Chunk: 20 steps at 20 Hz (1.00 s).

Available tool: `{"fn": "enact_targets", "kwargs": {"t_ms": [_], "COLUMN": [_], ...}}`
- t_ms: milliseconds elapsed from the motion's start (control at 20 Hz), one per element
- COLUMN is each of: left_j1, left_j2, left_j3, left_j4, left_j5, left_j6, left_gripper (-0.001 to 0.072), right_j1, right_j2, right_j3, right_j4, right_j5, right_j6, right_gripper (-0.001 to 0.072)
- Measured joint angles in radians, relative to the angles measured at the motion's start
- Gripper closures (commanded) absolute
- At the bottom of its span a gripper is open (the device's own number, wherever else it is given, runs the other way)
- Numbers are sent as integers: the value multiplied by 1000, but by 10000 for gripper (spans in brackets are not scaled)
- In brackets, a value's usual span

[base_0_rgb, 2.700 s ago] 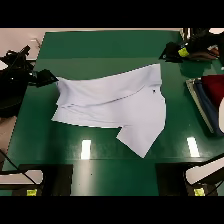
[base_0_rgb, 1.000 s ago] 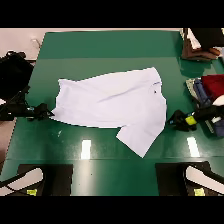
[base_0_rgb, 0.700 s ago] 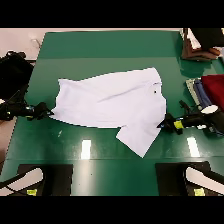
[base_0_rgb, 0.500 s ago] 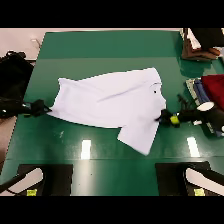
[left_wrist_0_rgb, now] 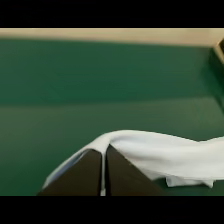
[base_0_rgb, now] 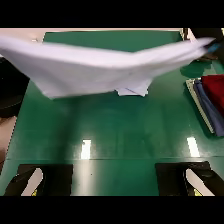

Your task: Fold the shirts.

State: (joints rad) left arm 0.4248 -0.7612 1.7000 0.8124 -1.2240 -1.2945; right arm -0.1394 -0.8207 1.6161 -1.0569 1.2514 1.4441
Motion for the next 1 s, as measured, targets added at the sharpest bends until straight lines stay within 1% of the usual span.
{"fn": "enact_targets", "kwargs": {"t_ms": [100, 200, 300, 400, 550, 750, 850, 1000], "left_j1": [0, 0, 0, 0, 0, -12, -68, -202], "left_j2": [16, 24, 26, 27, -1, -120, -212, -375], "left_j3": [185, 312, 379, 378, 254, -2, -151, -297], "left_j4": [-3, -9, -5, 10, 24, 19, 54, 165], "left_j5": [-1, 4, 8, 12, -19, -90, -95, -19], "left_j6": [-29, -44, -58, -79, -100, -109, -94, -88], "left_gripper": [684, 684, 685, 685, 685, 685, 685, 684], "right_j1": [0, 0, 0, 0, 1, 31, 49, 61], "right_j2": [5, -12, -45, -88, -164, -322, -417, -553], "right_j3": [194, 352, 463, 515, 481, 319, 235, 134], "right_j4": [-77, -142, -173, -198, -209, -219, -224, -232], "right_j5": [61, 122, 168, 203, 226, 261, 262, 253], "right_j6": [33, 64, 84, 99, 110, 113, 107, 101], "right_gripper": [698, 699, 699, 700, 700, 700, 700, 699]}}
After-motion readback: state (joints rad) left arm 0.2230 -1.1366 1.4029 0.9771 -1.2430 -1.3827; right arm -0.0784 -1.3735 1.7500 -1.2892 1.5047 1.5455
